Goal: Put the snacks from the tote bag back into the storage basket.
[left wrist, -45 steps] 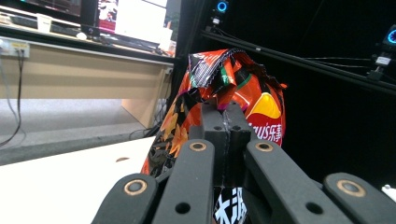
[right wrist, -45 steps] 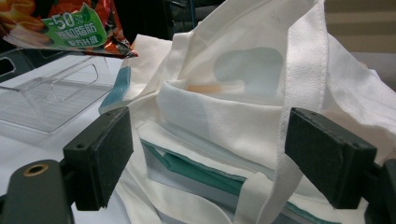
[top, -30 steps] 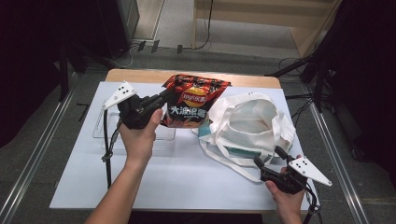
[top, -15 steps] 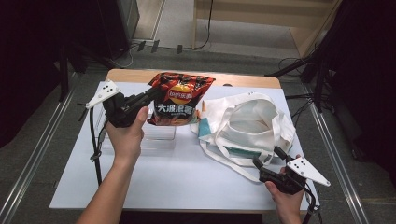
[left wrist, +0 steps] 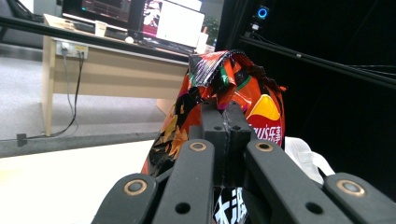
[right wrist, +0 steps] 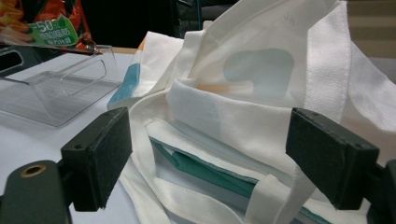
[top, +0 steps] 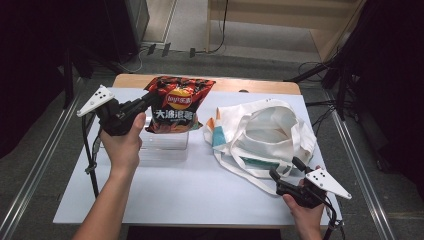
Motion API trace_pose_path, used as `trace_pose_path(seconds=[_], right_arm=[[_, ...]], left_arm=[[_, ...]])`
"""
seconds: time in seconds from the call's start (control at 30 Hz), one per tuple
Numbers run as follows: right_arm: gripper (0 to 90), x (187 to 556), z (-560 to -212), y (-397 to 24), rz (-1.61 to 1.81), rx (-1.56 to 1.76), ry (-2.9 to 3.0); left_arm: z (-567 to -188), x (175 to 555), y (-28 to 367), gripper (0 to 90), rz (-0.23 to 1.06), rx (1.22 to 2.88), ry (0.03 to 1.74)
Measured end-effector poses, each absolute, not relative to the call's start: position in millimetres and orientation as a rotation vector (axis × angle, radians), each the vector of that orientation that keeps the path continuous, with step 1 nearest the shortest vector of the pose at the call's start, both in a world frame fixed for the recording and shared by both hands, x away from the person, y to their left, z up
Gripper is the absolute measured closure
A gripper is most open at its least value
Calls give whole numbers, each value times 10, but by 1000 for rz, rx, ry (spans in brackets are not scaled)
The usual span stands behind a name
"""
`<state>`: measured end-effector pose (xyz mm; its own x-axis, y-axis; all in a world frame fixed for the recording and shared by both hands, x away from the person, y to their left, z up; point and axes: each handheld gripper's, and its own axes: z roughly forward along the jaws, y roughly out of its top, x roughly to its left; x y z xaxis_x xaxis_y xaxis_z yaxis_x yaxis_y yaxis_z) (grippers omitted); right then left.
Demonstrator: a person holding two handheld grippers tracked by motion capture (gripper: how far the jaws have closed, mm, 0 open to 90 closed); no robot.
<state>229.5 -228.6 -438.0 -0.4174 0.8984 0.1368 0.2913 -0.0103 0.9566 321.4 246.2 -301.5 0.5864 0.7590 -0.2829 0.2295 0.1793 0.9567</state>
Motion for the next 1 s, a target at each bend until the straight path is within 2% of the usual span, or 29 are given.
trace_pose_path(seconds=[1.0], right_arm=[[152, 2301, -4399, -2251, 1435, 1246, 1739]], left_arm=[[-3118, 3237, 2876, 900, 517, 1385, 983]])
